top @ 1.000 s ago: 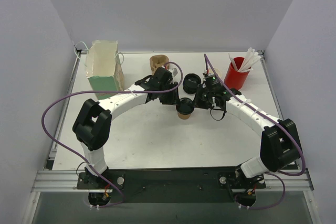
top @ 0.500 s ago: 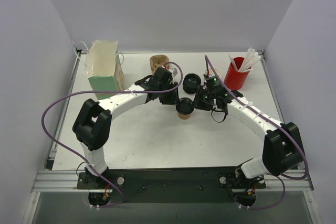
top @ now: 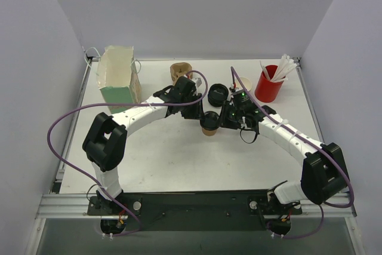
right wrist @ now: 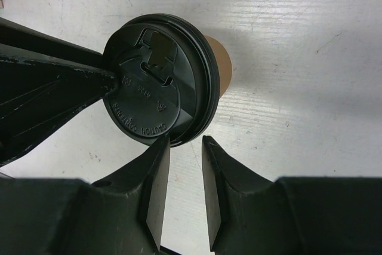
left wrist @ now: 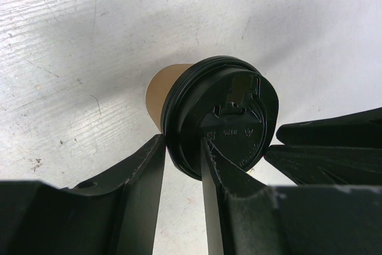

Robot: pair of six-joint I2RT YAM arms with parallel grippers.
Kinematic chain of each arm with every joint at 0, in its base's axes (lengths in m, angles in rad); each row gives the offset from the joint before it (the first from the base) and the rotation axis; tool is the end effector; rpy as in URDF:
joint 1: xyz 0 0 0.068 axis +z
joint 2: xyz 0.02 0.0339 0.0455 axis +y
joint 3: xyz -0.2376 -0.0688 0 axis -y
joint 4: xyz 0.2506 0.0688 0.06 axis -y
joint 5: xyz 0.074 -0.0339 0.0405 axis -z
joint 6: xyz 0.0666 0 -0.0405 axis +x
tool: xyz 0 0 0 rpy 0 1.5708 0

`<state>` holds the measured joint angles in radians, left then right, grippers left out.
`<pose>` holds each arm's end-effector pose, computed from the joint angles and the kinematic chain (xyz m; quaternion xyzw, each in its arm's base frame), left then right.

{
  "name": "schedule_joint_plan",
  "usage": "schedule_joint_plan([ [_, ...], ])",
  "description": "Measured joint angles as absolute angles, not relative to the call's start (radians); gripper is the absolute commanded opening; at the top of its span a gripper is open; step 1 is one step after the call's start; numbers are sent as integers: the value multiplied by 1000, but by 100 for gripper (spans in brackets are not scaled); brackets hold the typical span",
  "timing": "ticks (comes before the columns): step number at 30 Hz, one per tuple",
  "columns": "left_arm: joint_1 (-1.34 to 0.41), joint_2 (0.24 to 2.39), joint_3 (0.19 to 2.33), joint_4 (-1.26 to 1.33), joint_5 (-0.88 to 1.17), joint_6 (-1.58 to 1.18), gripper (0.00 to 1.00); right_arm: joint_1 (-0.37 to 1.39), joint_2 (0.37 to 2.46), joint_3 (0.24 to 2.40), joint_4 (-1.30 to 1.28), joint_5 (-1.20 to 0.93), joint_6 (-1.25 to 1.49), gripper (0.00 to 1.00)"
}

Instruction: Pack the takeout coffee

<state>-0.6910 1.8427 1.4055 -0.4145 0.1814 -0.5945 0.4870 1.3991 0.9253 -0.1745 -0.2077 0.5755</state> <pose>0.3223 -0.2821 0.1857 0.0768 0.9296 -0.2779 0.2297 0.2947 0.1716 0.2026 -0.0067 0.8918 0.3043 0.3346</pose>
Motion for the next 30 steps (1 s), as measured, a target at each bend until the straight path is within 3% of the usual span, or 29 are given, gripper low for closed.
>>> schedule_joint_plan([
  [30, -691, 1843, 1406, -418, 178, -595, 40, 492, 1404, 874, -55, -201, 602, 16],
])
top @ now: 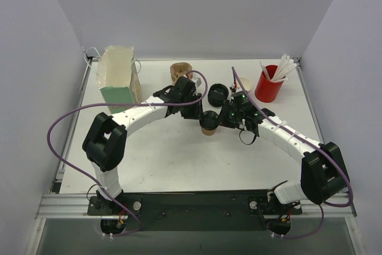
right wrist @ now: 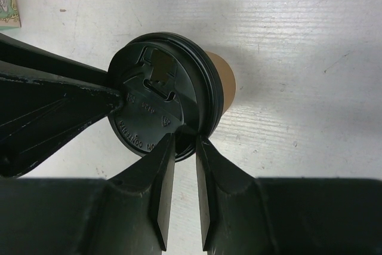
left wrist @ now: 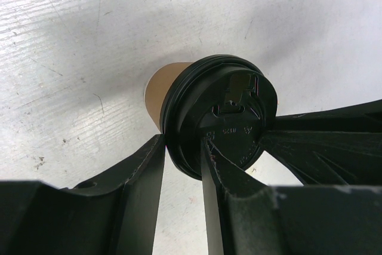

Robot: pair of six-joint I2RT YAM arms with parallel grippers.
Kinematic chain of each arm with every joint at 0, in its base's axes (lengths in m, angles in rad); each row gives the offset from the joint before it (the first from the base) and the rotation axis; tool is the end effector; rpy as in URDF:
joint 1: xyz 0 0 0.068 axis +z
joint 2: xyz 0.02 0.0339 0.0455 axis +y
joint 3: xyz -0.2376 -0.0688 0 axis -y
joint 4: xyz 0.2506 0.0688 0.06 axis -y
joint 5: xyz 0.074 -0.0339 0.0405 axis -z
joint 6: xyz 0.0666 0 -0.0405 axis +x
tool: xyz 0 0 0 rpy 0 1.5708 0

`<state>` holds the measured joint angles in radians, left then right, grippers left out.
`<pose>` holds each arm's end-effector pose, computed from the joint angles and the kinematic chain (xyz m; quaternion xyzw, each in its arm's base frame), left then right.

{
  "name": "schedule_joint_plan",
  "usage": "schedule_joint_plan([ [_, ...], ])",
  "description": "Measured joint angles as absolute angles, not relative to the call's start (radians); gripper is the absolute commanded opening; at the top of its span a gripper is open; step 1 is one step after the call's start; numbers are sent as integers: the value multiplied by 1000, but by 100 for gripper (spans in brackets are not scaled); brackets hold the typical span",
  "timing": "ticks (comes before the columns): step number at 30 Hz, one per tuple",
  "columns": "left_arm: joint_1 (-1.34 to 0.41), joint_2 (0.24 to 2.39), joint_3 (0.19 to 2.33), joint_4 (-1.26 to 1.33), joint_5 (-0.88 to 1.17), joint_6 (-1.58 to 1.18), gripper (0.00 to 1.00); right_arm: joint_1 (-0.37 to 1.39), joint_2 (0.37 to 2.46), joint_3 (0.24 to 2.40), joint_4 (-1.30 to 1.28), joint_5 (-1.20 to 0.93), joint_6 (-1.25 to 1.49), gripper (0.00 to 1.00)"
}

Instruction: Pack the takeout coffee

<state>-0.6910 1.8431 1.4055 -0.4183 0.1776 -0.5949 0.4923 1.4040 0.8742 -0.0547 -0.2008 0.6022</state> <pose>0.3222 -0.2817 0.1851 0.0758 0.9305 -0.2754 0.2291 0.2962 0.1740 0.1961 0.0008 0.8777 0.3205 0.3563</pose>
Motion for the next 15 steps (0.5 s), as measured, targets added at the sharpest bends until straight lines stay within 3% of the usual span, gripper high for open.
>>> schedule_joint_plan([
  [5, -691, 1843, 1406, -417, 170, -596, 40, 492, 1404, 865, -33, -199, 602, 17],
  [10, -691, 1843, 1405, -412, 166, -598, 40, 493, 1404, 865, -29, -195, 597, 26],
  [15, -693, 1843, 1404, -402, 164, -599, 40, 512, 1405, 886, -75, -170, 572, 28],
])
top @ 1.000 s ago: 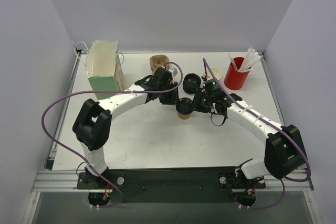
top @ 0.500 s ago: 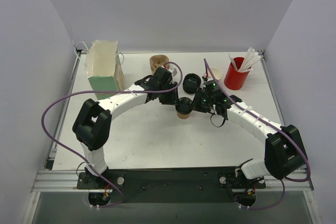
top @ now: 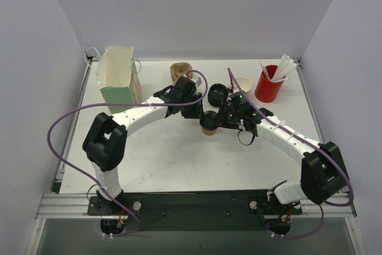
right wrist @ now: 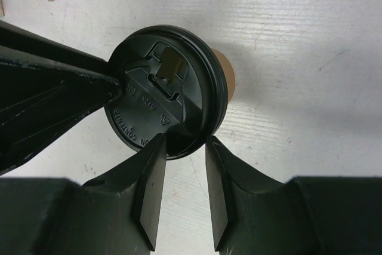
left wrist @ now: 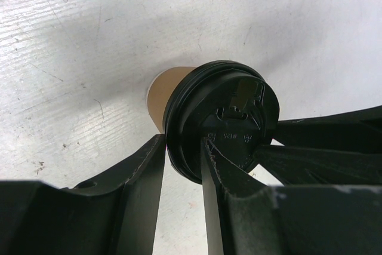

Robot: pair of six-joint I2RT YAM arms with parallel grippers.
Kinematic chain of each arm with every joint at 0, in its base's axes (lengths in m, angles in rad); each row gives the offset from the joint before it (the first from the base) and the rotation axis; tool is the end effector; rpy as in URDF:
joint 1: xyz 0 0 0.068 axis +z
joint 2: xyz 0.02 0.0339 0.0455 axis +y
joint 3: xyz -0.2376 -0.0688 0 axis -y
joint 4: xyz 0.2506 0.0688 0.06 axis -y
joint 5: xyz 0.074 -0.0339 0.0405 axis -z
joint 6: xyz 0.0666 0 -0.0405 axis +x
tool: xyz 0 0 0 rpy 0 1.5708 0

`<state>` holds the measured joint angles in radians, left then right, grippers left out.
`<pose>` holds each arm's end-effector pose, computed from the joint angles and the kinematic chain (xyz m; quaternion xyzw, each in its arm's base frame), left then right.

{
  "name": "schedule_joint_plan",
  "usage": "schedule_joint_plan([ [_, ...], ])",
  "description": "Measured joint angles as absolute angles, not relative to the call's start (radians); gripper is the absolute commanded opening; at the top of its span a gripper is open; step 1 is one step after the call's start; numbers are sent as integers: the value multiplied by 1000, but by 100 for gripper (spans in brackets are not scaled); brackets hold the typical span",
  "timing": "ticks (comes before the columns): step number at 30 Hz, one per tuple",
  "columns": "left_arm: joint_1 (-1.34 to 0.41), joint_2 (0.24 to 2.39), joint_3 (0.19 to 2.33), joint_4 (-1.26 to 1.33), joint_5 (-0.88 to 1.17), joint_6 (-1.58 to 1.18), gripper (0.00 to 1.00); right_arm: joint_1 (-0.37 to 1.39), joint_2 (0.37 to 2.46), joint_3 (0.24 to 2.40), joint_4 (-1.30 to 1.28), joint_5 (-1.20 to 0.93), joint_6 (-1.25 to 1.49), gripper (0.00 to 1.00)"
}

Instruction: Pack the takeout coffee

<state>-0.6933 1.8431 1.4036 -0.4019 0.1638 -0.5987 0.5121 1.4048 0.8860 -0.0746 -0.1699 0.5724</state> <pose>0.3233 -0.2827 0.1859 0.0732 0.9287 -0.2750 0.2378 0.2943 0.1783 0.1976 -0.0133 0.8806 0.3056 0.3620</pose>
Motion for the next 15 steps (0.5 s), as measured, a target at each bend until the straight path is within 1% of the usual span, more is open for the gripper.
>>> schedule_joint_plan([
  [6, -694, 1843, 1404, -402, 163, -598, 40, 538, 1404, 899, -99, -144, 558, 29],
  [8, -694, 1843, 1404, -402, 163, -598, 40, 539, 1404, 899, -99, -144, 556, 31],
  [9, -694, 1843, 1404, -402, 163, -598, 40, 539, 1404, 899, -99, -144, 555, 34],
  [15, -695, 1843, 1404, -402, 163, -598, 40, 550, 1404, 899, -100, -146, 547, 37],
])
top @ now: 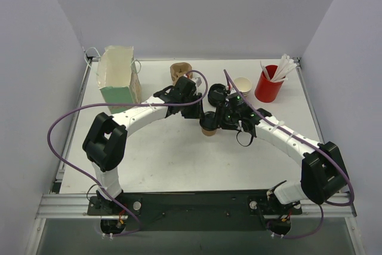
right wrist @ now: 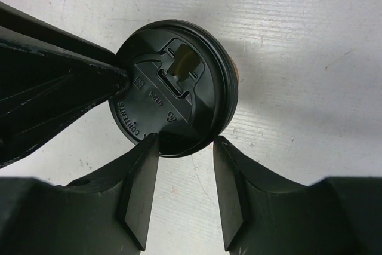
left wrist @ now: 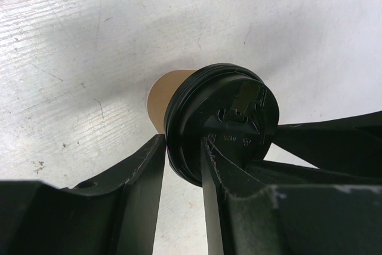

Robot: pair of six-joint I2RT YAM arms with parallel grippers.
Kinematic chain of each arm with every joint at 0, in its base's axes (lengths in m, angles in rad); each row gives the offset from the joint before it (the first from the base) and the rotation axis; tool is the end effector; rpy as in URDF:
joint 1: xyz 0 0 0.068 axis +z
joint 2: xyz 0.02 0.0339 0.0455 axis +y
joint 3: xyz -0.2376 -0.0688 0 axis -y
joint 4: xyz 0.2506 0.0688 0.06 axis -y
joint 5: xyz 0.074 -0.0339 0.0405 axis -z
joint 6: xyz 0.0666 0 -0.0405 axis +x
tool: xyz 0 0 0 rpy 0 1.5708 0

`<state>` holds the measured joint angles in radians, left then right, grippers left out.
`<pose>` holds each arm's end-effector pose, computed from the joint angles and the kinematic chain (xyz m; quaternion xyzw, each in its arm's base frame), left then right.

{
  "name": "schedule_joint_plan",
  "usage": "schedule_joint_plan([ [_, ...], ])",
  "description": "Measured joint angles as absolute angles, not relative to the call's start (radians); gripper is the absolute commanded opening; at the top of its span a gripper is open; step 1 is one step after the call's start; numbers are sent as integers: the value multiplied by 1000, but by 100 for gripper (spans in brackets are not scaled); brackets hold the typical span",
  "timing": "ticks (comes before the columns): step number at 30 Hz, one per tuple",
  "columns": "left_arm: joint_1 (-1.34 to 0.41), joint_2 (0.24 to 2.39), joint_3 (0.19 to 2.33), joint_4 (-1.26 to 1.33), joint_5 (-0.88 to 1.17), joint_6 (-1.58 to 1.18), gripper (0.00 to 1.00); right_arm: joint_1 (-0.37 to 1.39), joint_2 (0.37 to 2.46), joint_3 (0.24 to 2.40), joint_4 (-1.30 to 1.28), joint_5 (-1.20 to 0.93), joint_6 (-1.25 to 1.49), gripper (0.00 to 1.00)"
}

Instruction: Pack the takeout coffee

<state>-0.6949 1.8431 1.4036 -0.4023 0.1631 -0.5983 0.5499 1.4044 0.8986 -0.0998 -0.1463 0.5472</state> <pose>0.3228 -0.2832 0.1858 0.0740 0.9287 -0.2748 0.2377 0.2882 0.1880 0.1993 -0.0351 0.8834 0.2966 0.3612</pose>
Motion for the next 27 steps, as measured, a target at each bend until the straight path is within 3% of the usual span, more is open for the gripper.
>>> schedule_joint_plan([
  [27, -695, 1847, 1416, -416, 160, -593, 40, 603, 1405, 915, -126, -147, 477, 48],
])
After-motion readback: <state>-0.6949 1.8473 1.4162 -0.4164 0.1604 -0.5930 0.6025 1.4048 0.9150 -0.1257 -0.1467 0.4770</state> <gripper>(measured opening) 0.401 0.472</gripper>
